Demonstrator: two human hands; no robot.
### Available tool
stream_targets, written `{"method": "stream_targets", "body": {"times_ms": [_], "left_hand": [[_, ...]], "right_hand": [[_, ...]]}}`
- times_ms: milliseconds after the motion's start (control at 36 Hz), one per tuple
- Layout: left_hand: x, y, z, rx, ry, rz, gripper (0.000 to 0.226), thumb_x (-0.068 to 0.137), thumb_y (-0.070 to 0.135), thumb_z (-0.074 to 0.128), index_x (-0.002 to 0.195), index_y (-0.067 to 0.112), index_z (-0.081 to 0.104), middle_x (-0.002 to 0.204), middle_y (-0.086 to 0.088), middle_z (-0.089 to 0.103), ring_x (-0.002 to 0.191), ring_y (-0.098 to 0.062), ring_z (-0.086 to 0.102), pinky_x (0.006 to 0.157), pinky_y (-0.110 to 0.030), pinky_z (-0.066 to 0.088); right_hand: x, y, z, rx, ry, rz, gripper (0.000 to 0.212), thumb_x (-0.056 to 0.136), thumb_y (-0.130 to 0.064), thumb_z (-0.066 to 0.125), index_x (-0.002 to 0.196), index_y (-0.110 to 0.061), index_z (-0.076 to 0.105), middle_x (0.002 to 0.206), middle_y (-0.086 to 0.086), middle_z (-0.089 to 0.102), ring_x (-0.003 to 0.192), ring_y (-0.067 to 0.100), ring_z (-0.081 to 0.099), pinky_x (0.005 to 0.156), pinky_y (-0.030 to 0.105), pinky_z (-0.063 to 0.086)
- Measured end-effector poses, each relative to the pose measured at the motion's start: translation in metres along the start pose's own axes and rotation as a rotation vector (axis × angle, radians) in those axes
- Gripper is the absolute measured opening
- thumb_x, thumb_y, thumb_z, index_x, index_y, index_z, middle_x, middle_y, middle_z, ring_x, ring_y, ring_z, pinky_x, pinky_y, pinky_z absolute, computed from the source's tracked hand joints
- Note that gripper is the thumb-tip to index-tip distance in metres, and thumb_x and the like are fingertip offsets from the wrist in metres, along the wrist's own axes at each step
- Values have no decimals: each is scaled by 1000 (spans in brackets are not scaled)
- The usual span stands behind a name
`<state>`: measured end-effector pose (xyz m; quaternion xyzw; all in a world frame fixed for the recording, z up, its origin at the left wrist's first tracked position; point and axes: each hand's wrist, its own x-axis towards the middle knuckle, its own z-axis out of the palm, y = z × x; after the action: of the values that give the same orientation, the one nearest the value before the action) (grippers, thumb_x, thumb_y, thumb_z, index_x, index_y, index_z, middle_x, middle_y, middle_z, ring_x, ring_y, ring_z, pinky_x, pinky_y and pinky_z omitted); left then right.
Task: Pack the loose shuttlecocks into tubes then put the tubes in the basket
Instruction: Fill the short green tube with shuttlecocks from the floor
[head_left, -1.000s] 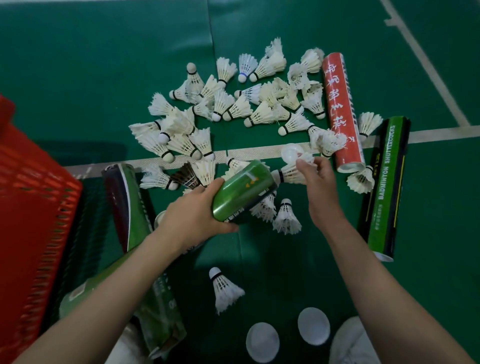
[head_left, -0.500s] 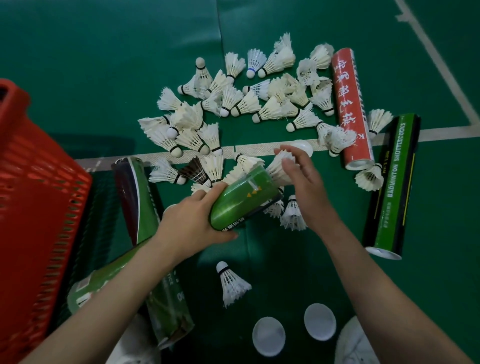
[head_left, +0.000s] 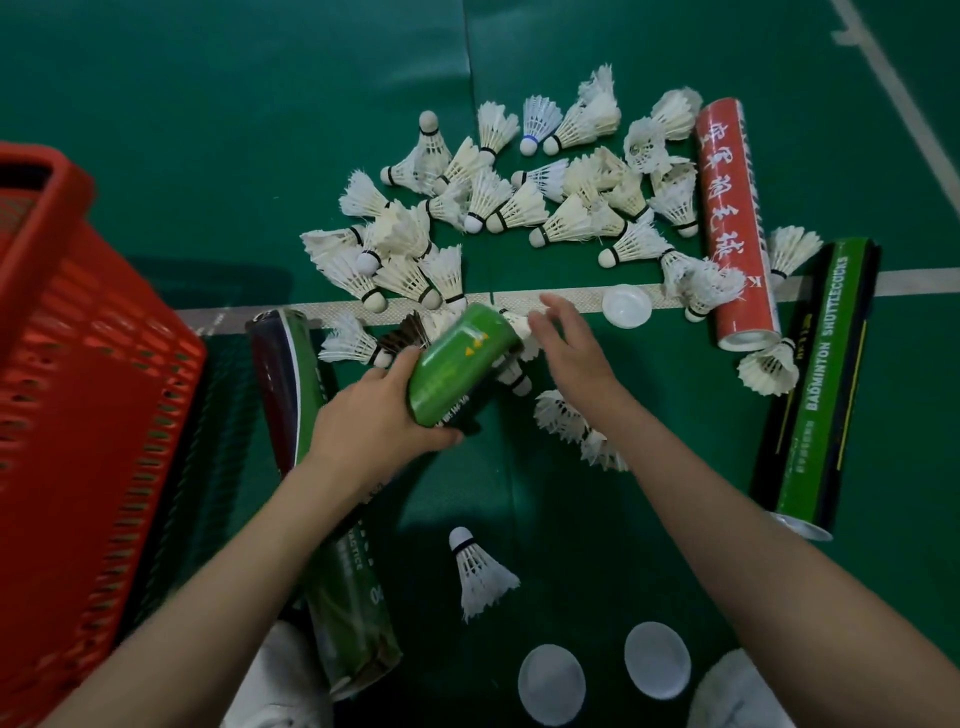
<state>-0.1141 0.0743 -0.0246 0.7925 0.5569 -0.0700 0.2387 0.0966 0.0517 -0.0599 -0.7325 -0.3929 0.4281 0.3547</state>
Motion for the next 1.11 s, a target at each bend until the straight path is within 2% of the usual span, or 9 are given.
{"method": "stream_targets", "body": {"times_ms": [83, 167, 361, 528, 694, 806, 889, 972, 1111], "left_hand": [[11, -8, -2, -13, 15, -70, 97, 66, 68, 69, 143, 33, 21, 117, -3, 55, 100, -28, 59, 74, -34, 46], [20, -15, -2, -9, 4, -108, 98, 66, 68, 69, 143, 32, 21, 116, -4, 57, 99, -28, 59, 68, -32, 42], [34, -18, 2, 16, -30, -145, 99, 63, 68, 70, 142, 30, 24, 113, -5, 59, 98, -28, 59, 72, -34, 46], [40, -13, 1, -9, -21, -124, 92, 62, 65, 71, 136, 31, 29, 105, -4, 57, 92, -28, 59, 72, -35, 49], [36, -11, 3, 10, 2, -101, 94, 63, 66, 72, 138, 31, 26, 112, -6, 56, 100, -30, 58, 77, -38, 50], [28, -11, 7, 44, 6, -72, 95, 64, 65, 72, 138, 32, 23, 117, -6, 53, 104, -31, 56, 79, -40, 49], [21, -7, 8, 85, -23, -23, 99, 66, 64, 71, 143, 34, 17, 124, -7, 49, 109, -30, 52, 83, -40, 49], [13, -2, 10, 75, -59, 34, 103, 65, 64, 72, 145, 36, 15, 128, -8, 47, 113, -30, 49, 89, -43, 49], [0, 5, 12, 30, -59, 97, 103, 63, 63, 74, 145, 36, 17, 119, -6, 49, 108, -29, 50, 89, -42, 48]], "right_hand": [[38, 10, 4, -362, 20, 83, 66, 90, -41, 58, 144, -15, 30, 146, 13, 35, 136, 30, 26, 110, 43, 29], [59, 14, 10, -605, 14, 142, 70, 90, -48, 56, 144, -12, 29, 144, 16, 36, 134, 33, 29, 103, 44, 34], [76, 20, 23, -584, -3, 248, 66, 91, -46, 54, 140, -6, 34, 140, 19, 39, 128, 37, 36, 99, 42, 38], [76, 23, 27, -562, 15, 224, 57, 91, -41, 57, 132, -4, 43, 136, 18, 44, 123, 35, 42, 92, 37, 41], [56, 25, 18, -321, 221, 45, 42, 87, -31, 63, 119, -9, 47, 117, 8, 40, 100, 23, 48, 85, 33, 47], [37, 22, 2, 35, 356, 62, 29, 86, -24, 65, 110, -14, 52, 116, 6, 49, 90, 17, 54, 54, 8, 44], [17, 18, -13, 277, 397, 69, 28, 88, -20, 61, 112, -15, 49, 107, 2, 53, 81, 10, 55, 55, 15, 47], [-1, 17, -28, 397, 359, 37, 16, 88, -13, 57, 104, -14, 54, 96, -1, 54, 76, 9, 52, 54, 13, 45], [-22, 18, -46, 430, 171, 23, 1, 69, -21, 57, 70, -21, 57, 83, 5, 57, 78, 25, 52, 69, 40, 41]]}}
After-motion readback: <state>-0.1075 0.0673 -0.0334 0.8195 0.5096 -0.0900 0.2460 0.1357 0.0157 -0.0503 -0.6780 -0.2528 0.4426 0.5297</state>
